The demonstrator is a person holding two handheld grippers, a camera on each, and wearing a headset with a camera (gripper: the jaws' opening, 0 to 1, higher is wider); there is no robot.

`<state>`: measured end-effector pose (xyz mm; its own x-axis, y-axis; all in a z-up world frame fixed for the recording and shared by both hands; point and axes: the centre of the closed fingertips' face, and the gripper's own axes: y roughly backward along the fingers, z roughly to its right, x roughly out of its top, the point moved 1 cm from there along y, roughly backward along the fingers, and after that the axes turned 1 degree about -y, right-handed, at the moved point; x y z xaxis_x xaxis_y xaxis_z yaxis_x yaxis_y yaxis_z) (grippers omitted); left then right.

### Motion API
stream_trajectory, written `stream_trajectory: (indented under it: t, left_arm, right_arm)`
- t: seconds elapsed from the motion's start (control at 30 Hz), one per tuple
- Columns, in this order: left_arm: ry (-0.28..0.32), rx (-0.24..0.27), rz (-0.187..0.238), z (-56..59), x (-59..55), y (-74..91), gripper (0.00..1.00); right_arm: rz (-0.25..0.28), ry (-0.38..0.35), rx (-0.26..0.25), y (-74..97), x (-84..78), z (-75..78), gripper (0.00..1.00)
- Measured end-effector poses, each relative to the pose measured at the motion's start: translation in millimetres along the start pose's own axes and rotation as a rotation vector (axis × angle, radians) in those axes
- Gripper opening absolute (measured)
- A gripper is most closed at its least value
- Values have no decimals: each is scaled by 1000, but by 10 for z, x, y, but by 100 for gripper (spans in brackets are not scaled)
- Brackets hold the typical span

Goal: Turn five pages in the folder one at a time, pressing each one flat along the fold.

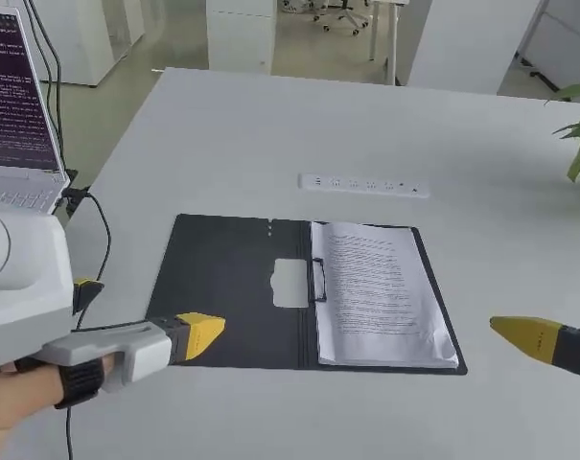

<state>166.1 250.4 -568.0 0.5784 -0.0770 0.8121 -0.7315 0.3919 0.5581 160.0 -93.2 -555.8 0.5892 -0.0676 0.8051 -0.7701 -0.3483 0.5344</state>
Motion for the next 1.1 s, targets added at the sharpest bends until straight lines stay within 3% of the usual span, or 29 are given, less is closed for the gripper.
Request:
stream_trajectory:
  t: [1.1]
  left_arm:
    - [-2,2,-5,61,-31,-22,82]
  right_arm:
    - [-17,-12,12,-22,-76,-9,96]
